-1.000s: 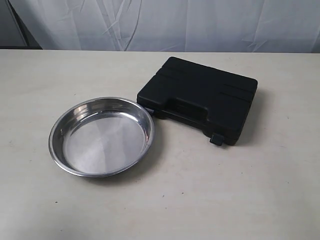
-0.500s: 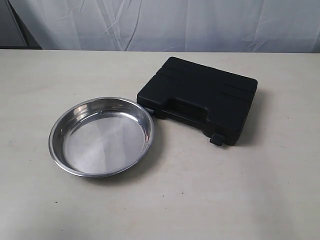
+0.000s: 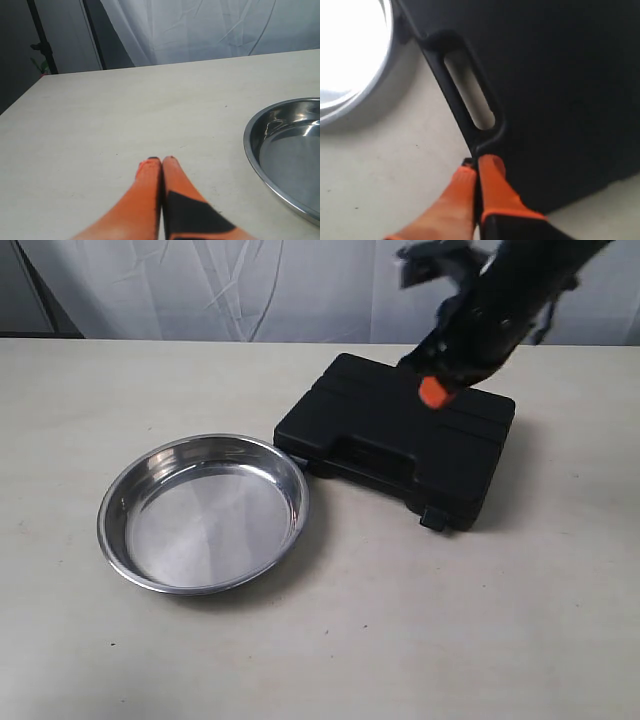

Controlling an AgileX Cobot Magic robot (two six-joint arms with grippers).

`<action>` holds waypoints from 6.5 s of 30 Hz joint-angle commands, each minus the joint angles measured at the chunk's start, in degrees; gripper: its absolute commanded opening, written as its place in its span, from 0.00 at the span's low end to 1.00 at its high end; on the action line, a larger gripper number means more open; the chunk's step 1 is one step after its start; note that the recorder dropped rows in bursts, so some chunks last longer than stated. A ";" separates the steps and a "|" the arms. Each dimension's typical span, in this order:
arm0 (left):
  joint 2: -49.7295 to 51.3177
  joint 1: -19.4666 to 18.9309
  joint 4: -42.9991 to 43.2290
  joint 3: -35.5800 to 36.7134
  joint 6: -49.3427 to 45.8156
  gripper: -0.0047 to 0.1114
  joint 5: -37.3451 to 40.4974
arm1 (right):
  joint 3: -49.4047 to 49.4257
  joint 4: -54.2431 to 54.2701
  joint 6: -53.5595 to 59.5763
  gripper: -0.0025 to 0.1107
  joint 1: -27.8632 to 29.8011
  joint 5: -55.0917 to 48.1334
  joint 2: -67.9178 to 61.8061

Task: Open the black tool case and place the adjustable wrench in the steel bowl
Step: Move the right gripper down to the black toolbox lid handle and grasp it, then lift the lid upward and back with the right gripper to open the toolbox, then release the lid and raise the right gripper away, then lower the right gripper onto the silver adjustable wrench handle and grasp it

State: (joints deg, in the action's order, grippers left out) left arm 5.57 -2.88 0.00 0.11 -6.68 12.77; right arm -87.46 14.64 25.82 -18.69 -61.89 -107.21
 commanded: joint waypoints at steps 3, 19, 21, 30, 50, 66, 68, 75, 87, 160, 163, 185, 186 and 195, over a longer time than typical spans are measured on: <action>-0.22 0.18 0.00 -0.11 0.26 0.04 -0.87 | -6.95 -9.15 1.00 0.35 -7.71 0.75 -12.42; -0.22 0.18 0.00 -0.11 0.26 0.04 -0.87 | -6.96 -10.08 1.02 0.38 -9.07 5.56 -19.55; -0.22 0.18 0.00 -0.11 0.26 0.04 -0.87 | -6.96 -10.23 1.02 0.38 -9.07 6.00 -20.15; -0.22 0.18 0.00 -0.11 0.26 0.04 -0.87 | -7.04 -10.07 -1.08 0.10 -9.07 5.51 -21.11; -0.22 0.18 0.00 -0.11 0.26 0.04 -0.87 | -7.09 -11.34 -3.97 0.11 -9.07 1.86 -19.91; -0.22 0.18 0.00 -0.11 0.26 0.04 -0.87 | -7.09 -8.73 -3.97 0.01 -9.31 -3.68 -14.68; -0.22 0.18 0.00 -0.11 0.26 0.04 -0.87 | -7.09 -8.73 -3.97 0.01 -9.31 -4.28 -13.65; -0.22 0.18 0.00 -0.11 0.26 0.04 -0.87 | -7.09 -9.56 -4.11 0.01 -9.31 -6.87 -9.42; -0.22 0.18 0.00 -0.11 0.26 0.04 -0.87 | -7.09 -19.29 -8.19 0.01 -9.31 -5.24 0.77; -0.22 0.18 0.00 -0.11 0.26 0.04 -0.87 | -3.16 -3.38 -12.26 0.02 7.28 13.59 -1.23; -0.22 0.18 0.00 -0.11 0.26 0.04 -0.87 | -3.16 2.91 -12.26 0.02 6.63 13.05 -6.60; -0.22 0.18 0.00 -0.11 0.26 0.04 -1.62 | 13.84 -32.00 -39.39 0.02 10.40 28.41 -0.39; -0.22 0.18 0.00 -0.11 0.26 0.04 -1.62 | 13.56 -31.89 -39.39 0.02 10.69 31.91 -0.98; -0.22 0.18 0.00 -0.11 0.26 0.04 -1.62 | -2.08 -1.50 -12.11 0.09 10.56 12.65 -13.45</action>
State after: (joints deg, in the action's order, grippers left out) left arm 5.57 -2.88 0.00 0.11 -6.68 11.76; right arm -85.73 3.88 6.02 -8.35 -41.53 -117.75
